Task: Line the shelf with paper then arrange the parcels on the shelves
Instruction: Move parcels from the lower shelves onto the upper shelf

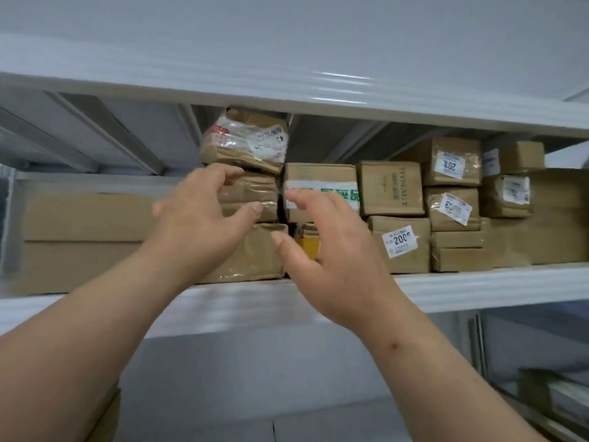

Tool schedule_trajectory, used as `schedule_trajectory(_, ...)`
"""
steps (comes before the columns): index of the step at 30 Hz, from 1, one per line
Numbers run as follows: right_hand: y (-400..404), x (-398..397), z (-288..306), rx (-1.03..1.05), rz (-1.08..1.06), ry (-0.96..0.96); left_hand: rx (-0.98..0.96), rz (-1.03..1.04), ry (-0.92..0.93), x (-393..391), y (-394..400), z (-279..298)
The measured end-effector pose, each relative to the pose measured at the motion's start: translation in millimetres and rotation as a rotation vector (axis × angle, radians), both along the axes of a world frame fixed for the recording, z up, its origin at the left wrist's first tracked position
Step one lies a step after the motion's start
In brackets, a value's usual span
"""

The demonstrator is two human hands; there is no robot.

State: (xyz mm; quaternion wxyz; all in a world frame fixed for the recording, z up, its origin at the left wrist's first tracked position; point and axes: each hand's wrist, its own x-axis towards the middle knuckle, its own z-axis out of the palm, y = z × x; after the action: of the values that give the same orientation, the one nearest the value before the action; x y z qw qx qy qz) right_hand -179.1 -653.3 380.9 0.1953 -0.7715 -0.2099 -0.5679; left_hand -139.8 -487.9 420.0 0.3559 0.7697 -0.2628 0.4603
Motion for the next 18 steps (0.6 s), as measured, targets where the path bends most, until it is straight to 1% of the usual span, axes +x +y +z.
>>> schedule_trajectory(5, -39.6, -18.7, -78.8, 0.098, 0.076, 0.043, 0.023, -0.196, -0.06, -21.8, -61.3, -65.3)
schedule_trajectory(9, -98.9, -25.6, -146.2, 0.244, -0.008, 0.157, 0.039, -0.32, 0.055, -25.9, -116.2, -133.1)
schedule_trajectory(14, -203.2, -33.8, -221.7, 0.433, -0.187, 0.373, -0.042, -0.46, 0.324, -19.2, -203.2, -215.8)
schedule_trajectory(18, -302.1, -41.2, -272.5, 0.586, -0.329, 0.497, -0.113, -0.521, 0.728, -2.5, -285.9, -279.4)
